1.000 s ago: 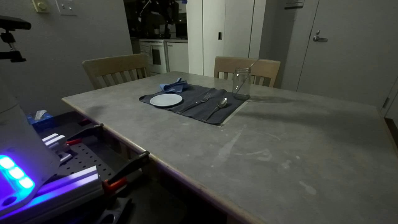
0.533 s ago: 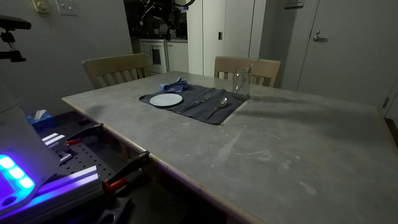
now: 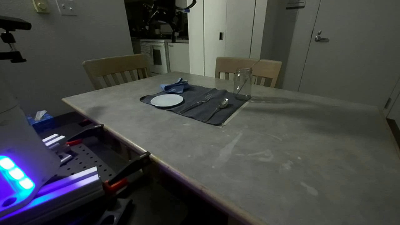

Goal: Use the blue towel to wipe the white plate

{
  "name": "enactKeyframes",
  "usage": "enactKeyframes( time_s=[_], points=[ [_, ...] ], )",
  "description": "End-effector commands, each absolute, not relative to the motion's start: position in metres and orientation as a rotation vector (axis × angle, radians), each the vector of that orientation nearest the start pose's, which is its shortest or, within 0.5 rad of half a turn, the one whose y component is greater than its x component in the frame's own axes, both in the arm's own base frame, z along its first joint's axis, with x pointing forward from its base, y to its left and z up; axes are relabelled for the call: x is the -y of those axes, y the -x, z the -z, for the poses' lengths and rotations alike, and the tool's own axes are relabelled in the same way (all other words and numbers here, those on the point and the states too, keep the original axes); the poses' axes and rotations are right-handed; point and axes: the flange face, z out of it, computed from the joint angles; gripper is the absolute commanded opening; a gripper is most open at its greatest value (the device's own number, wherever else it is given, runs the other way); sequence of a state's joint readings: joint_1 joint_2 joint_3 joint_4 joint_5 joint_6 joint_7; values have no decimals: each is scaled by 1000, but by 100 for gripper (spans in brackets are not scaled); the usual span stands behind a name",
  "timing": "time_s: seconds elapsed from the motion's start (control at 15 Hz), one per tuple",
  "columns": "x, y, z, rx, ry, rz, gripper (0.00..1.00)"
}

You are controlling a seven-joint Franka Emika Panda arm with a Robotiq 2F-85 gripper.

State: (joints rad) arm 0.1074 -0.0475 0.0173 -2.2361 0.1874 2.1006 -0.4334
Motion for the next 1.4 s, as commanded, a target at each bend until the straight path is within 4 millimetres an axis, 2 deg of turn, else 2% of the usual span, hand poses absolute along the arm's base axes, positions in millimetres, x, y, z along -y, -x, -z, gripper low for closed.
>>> enactKeyframes(
  time_s=[0.0,0.4,0.6,0.73,0.87,0.93,1.13,1.33],
  points=[
    [-88,-533,-367,747,2878,28,100],
    [-114,-567,-340,878,2803,99,100],
    [-117,-585,-331,956,2733,91,100],
    [-116,-595,-322,968,2710,27,100],
    [-95,-592,-333,887,2740,-23,100],
    [-111,-587,-324,929,2747,12,100],
    [-95,-592,-330,893,2751,-3,100],
    [-107,-598,-322,905,2745,-23,100]
  ],
)
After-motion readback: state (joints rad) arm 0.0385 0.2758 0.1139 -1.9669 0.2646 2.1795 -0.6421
